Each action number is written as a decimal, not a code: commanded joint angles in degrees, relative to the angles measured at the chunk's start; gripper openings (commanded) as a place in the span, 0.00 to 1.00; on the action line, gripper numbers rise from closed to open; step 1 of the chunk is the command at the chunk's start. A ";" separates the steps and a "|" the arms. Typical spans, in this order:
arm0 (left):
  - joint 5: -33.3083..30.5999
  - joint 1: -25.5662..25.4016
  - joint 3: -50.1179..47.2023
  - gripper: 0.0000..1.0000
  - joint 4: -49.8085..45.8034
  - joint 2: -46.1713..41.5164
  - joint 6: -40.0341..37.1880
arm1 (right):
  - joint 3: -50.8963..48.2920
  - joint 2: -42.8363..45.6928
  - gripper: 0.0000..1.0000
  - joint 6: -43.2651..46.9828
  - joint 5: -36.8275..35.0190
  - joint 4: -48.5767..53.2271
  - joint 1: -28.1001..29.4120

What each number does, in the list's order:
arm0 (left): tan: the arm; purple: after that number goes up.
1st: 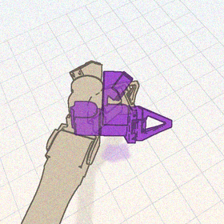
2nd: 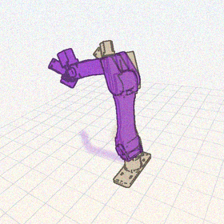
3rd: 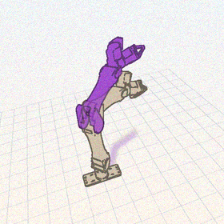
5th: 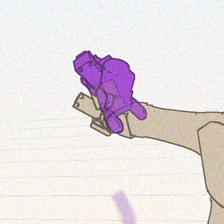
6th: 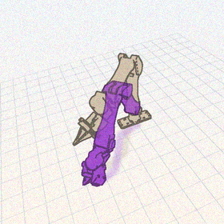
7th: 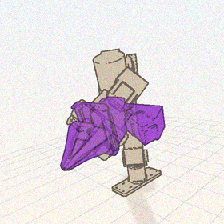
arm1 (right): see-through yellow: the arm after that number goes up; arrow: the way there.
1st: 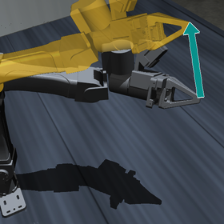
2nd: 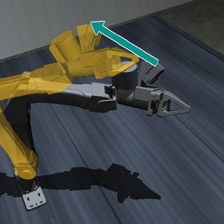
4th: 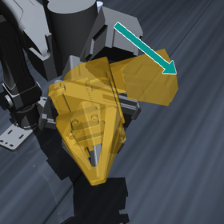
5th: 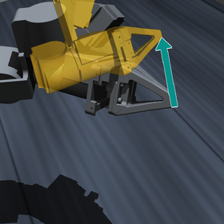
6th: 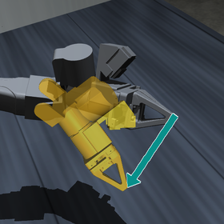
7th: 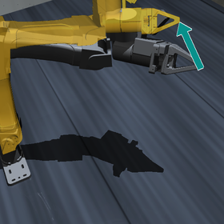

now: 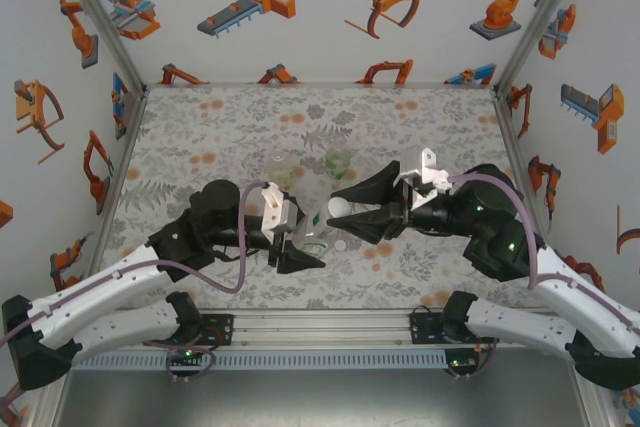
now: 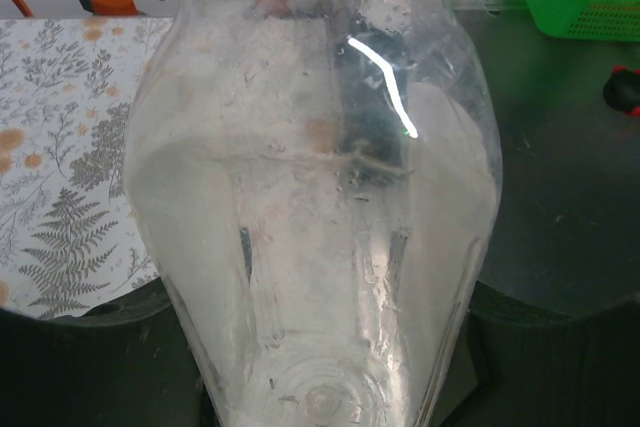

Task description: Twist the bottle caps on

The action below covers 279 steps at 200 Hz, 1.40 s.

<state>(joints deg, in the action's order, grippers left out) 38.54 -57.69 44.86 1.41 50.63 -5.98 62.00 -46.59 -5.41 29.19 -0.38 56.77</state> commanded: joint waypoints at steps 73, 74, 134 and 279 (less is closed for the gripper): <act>-16.71 0.15 -0.30 0.00 8.09 -0.95 -1.86 | 2.27 -1.40 0.12 -4.03 -10.03 8.75 0.27; -16.99 0.13 -0.30 0.00 8.26 -0.87 -1.90 | 2.21 -1.49 0.12 -4.10 -10.25 8.74 0.22; -27.87 -0.05 -1.45 0.00 20.64 4.00 -3.44 | 3.39 -5.48 0.08 -13.87 -25.23 9.38 0.26; -32.35 -0.49 1.72 0.00 27.33 12.45 -1.63 | 7.75 -6.95 0.61 -12.85 -37.76 15.94 0.30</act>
<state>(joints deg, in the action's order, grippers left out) 6.22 -58.24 43.66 23.38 63.99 -9.30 69.28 -54.22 -19.03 -9.89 12.47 56.69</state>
